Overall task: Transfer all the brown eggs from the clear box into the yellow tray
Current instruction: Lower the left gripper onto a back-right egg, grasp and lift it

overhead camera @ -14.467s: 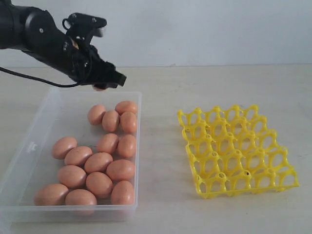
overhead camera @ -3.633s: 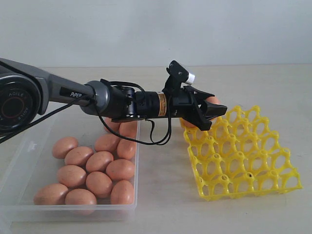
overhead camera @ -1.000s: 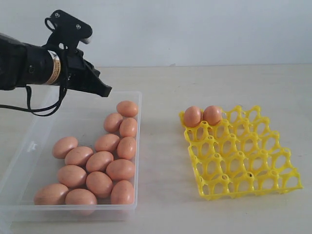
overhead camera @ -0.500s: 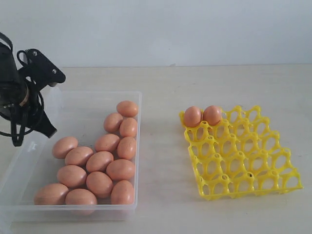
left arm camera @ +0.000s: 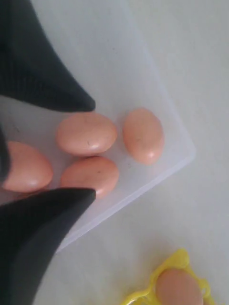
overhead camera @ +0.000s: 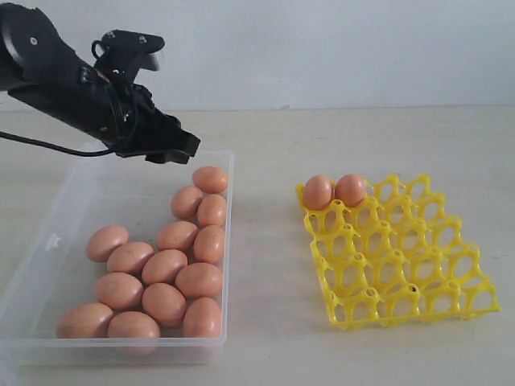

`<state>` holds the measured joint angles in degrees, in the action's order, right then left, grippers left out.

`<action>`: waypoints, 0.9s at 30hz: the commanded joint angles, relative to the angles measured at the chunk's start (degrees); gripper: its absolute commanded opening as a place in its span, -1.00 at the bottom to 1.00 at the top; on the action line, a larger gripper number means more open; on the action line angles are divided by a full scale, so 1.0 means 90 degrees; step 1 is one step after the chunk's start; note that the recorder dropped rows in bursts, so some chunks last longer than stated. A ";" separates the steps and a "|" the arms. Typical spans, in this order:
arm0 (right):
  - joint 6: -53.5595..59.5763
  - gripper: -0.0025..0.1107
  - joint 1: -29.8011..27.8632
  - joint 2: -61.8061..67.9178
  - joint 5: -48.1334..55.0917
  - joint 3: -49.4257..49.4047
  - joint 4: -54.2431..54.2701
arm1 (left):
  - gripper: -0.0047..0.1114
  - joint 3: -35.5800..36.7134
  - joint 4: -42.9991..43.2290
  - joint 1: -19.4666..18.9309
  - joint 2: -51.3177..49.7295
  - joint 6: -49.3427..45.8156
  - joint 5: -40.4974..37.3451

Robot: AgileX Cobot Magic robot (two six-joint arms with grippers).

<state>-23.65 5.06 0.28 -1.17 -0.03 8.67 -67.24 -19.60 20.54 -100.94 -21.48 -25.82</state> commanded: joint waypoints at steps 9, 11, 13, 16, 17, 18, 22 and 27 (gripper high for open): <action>0.0024 -0.96 0.0017 -0.0031 -0.0039 0.0003 -0.0028 | 0.08 -0.0043 -0.0278 0.0001 -0.1142 0.0048 0.0925; 0.0024 -0.96 0.0017 -0.0031 -0.0039 0.0003 -0.0028 | 0.08 -0.0043 -0.0278 0.0001 -0.1264 0.0048 0.1089; 0.0024 -0.96 0.0017 -0.0031 -0.0039 0.0003 -0.0028 | 0.08 -0.0136 -0.0278 0.0001 -0.1400 0.0048 0.1095; 0.0024 -0.96 0.0017 -0.0031 -0.0039 0.0003 -0.0028 | 0.08 -0.0360 -0.0278 0.0013 -0.1603 0.0048 0.0894; 0.0024 -0.96 0.0017 -0.0031 -0.0039 0.0003 -0.0028 | 0.08 -0.0417 -0.0278 0.0013 -0.1671 0.0048 0.0836; 0.0024 -0.96 0.0017 -0.0031 -0.0039 0.0003 -0.0028 | 0.08 -0.0486 -0.0278 0.0013 -0.1735 0.0048 0.0776; 0.0024 -0.96 0.0017 -0.0031 -0.0039 0.0003 -0.0028 | 0.03 -0.0708 -0.0278 0.0013 -0.1996 0.0048 0.0534; 0.0024 -0.96 0.0017 -0.0031 -0.0039 0.0003 -0.0028 | 0.00 -0.1053 -0.0163 0.0013 -0.2252 0.0048 -0.0104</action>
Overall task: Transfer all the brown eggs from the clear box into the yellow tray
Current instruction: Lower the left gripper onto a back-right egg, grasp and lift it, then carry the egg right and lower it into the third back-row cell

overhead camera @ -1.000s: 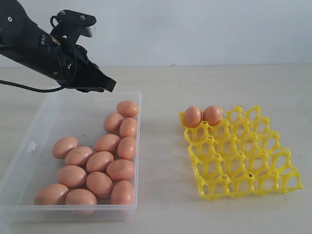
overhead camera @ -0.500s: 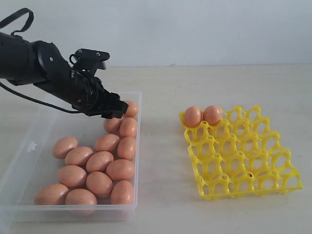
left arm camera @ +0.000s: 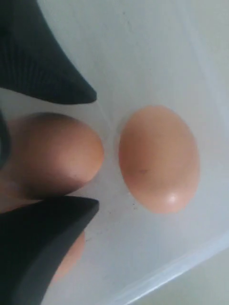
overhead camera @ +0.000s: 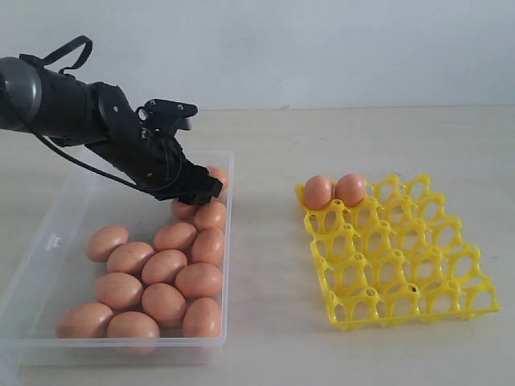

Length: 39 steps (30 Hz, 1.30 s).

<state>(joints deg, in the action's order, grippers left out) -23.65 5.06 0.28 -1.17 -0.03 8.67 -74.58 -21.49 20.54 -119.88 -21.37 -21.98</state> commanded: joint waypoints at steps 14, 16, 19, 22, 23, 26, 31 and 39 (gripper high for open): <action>0.0024 -0.96 0.0017 -0.0031 -0.0039 0.0003 -0.0028 | -0.85 -0.0312 0.0410 0.0013 -0.0133 0.0372 -0.0696; 0.0024 -0.96 0.0017 -0.0031 -0.0039 0.0003 -0.0028 | -0.85 -0.0312 0.0467 0.0013 -0.0045 0.0415 -0.0604; 0.0024 -0.96 0.0017 -0.0031 -0.0039 0.0003 -0.0028 | -0.85 -0.0312 0.0455 0.0013 0.0237 0.0492 -0.0296; 0.0024 -0.96 0.0017 -0.0031 -0.0039 0.0003 -0.0028 | -0.85 -0.0312 0.0376 0.0060 0.0626 0.0590 0.0093; 0.0024 -0.96 0.0017 -0.0031 -0.0039 0.0003 -0.0028 | -0.85 -0.0312 0.0363 0.0077 0.0746 0.0562 0.0224; 0.0024 -0.96 0.0017 -0.0031 -0.0039 0.0003 -0.0028 | -0.85 -0.0312 0.0363 0.0326 0.1032 0.0549 0.0697; 0.0024 -0.96 0.0017 -0.0031 -0.0039 0.0003 -0.0028 | -0.85 -0.0312 -0.0330 0.0956 0.1170 0.0549 0.1828; 0.0024 -0.96 0.0017 -0.0031 -0.0039 0.0003 -0.0028 | -0.85 -0.0312 0.0618 0.2236 0.0634 0.0992 0.4396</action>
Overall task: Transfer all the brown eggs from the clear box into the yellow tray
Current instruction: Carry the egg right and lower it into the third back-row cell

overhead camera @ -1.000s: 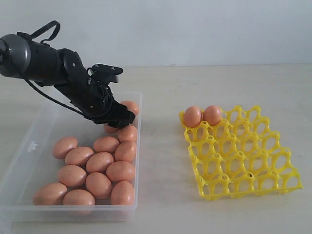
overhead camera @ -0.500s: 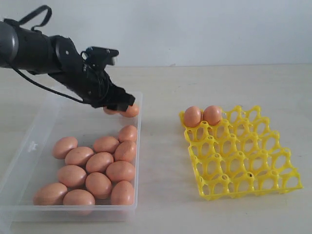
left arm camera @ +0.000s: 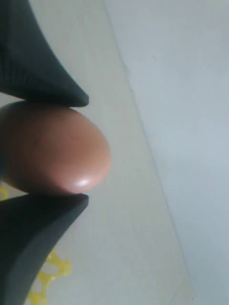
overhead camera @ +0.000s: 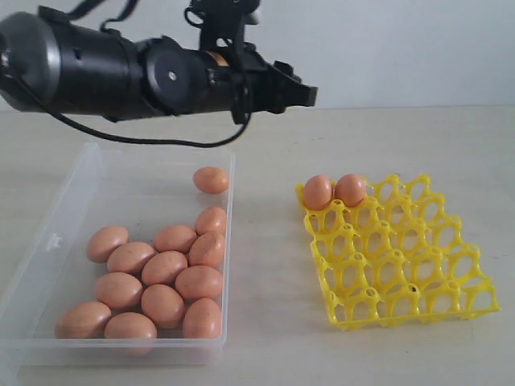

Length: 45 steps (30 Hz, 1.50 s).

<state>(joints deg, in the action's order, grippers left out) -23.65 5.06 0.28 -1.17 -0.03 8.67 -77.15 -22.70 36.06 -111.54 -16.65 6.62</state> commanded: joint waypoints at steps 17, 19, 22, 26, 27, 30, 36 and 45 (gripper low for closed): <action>0.0024 -0.96 0.0017 -0.0031 -0.0039 0.0003 -0.0028 | -0.85 -0.1674 0.9023 0.0109 -0.2310 0.7701 0.4096; 0.0024 -0.96 0.0017 -0.0031 -0.0039 0.0003 -0.0028 | -0.85 -0.1904 0.9055 0.0109 -0.2499 0.7884 0.4159; 0.0024 -0.96 0.0017 -0.0031 -0.0039 0.0003 -0.0028 | -0.85 -0.2282 0.9300 0.0109 -0.2796 0.8317 0.4156; 0.0024 -0.96 0.0017 -0.0031 -0.0039 0.0003 -0.0028 | -0.85 -0.2660 0.9638 0.0109 -0.3175 0.8643 0.4161; 0.0024 -0.96 0.0017 -0.0031 -0.0039 0.0003 -0.0028 | -0.85 -0.2712 0.9638 0.0109 -0.3220 0.8642 0.4161; 0.0024 -0.96 0.0017 -0.0031 -0.0039 0.0003 -0.0028 | -0.85 -0.2887 0.9650 0.0109 -0.3395 0.8704 0.4096; 0.0024 -0.96 0.0017 -0.0031 -0.0039 0.0003 -0.0028 | -0.85 -0.3000 0.9870 0.0109 -0.3506 0.8829 0.3715; 0.0024 -0.96 0.0017 -0.0031 -0.0039 0.0003 -0.0028 | -0.85 -0.3000 1.0116 0.0109 -0.3533 0.9039 0.3218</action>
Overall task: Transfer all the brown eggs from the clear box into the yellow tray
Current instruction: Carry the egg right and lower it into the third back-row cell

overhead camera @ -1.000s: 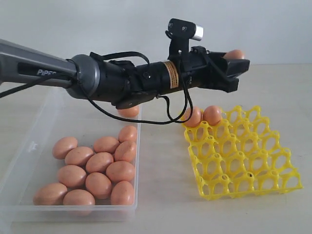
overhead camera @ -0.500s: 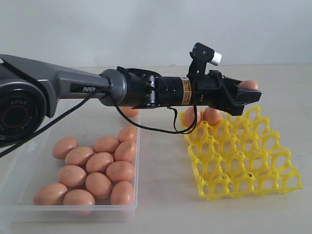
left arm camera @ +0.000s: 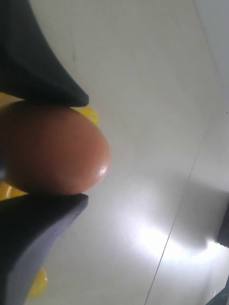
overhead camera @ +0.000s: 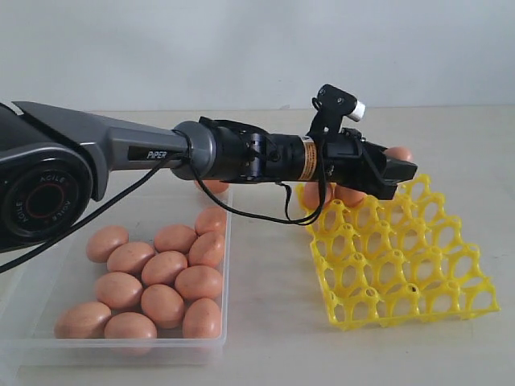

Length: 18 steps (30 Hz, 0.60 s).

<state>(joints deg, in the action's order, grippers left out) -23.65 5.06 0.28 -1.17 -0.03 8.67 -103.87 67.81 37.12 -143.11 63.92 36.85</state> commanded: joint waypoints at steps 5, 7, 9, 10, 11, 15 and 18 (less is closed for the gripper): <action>0.0024 -0.96 0.0017 -0.0031 -0.0039 0.0003 -0.0028 | -0.85 -0.0031 0.0060 -0.0008 -0.0026 0.0236 -0.0387; 0.0024 -0.96 0.0017 -0.0031 -0.0039 0.0003 -0.0028 | -0.85 -0.0031 0.0060 -0.0008 -0.0026 0.0323 -0.0387; 0.0024 -0.96 0.0017 -0.0031 -0.0039 0.0003 -0.0028 | -0.85 -0.0031 0.0060 -0.0008 -0.0026 0.0397 -0.0387; 0.0024 -0.96 0.0017 -0.0031 -0.0039 0.0003 -0.0028 | -0.85 -0.0031 0.0074 -0.0008 -0.0026 0.0490 -0.0387; 0.0024 -0.96 0.0017 -0.0031 -0.0039 0.0003 -0.0028 | -0.85 -0.0031 0.0156 -0.0008 -0.0026 0.0568 -0.0374; 0.0024 -0.96 0.0017 -0.0031 -0.0039 0.0003 -0.0028 | -0.85 -0.0031 0.0437 0.0004 -0.0026 0.0660 -0.0389; 0.0024 -0.96 0.0017 -0.0031 -0.0039 0.0003 -0.0028 | -0.85 -0.0031 0.0437 0.0004 -0.0026 0.0660 -0.0389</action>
<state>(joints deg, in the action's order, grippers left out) -23.65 5.06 0.28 -1.17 -0.03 8.67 -103.87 71.47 37.12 -143.23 69.30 33.37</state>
